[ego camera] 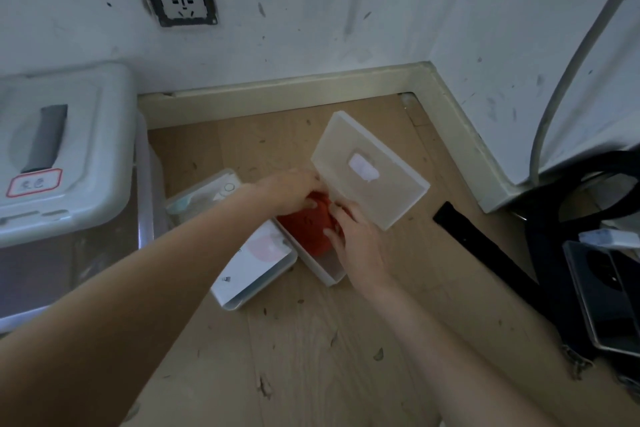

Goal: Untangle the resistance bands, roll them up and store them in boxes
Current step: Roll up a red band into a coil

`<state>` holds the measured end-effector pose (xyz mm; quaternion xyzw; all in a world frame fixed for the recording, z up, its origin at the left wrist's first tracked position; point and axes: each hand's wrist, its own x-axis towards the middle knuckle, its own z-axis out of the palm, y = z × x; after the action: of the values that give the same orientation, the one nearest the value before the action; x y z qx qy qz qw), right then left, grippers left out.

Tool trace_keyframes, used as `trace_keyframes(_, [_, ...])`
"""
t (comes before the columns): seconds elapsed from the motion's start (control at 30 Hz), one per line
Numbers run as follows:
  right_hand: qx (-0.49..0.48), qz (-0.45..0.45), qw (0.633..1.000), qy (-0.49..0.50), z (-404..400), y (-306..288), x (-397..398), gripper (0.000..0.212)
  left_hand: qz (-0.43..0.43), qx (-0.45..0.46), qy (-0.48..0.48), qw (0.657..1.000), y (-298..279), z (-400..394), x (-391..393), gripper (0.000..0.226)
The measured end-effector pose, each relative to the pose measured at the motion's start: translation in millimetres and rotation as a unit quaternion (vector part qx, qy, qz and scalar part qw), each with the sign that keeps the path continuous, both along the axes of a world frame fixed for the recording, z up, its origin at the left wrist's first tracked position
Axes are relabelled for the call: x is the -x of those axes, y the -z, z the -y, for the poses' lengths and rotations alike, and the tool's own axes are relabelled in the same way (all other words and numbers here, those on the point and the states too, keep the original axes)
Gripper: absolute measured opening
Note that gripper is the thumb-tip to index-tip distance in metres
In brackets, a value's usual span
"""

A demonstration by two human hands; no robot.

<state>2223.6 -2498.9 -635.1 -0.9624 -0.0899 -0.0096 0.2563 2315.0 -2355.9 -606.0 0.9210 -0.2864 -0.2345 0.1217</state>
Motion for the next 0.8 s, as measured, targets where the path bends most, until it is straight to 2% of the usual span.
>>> trace_keyframes(0.1, [0.012,-0.012,1.000,0.010,-0.5,1.4,3.6,0.035,0.022,-0.033,0.010,0.999,6.0,2.6,2.8,0.035])
trace_keyframes(0.23, [-0.052,-0.053,0.996,0.041,5.5,-4.9,3.1,0.023,-0.007,0.001,-0.009,1.000,5.7,2.6,1.6,0.025])
trace_keyframes(0.3, [0.011,-0.072,0.997,0.019,9.1,-6.8,4.5,0.025,-0.024,0.008,0.004,1.000,2.3,-1.9,-0.1,0.022])
trace_keyframes(0.37, [0.109,-0.044,0.993,0.026,9.1,-9.0,6.4,0.026,-0.035,0.003,0.009,0.999,-0.5,-3.3,0.0,0.024])
trace_keyframes(0.47, [0.184,-0.032,0.982,0.034,2.6,-13.9,4.8,0.025,-0.005,-0.011,-0.010,1.000,-2.1,2.9,5.3,0.027])
trace_keyframes(0.6, [0.210,-0.089,0.974,-0.001,3.9,-13.6,4.3,0.033,0.047,-0.023,-0.112,0.992,1.3,14.6,19.4,0.030])
trace_keyframes(0.73, [0.139,-0.130,0.982,0.007,6.4,-20.8,2.4,0.042,0.018,0.014,-0.268,0.963,-0.4,23.0,25.8,0.035])
trace_keyframes(0.8, [0.107,-0.141,0.984,-0.008,6.2,-25.5,2.1,0.048,0.024,0.010,-0.316,0.948,-2.4,23.4,31.4,0.041])
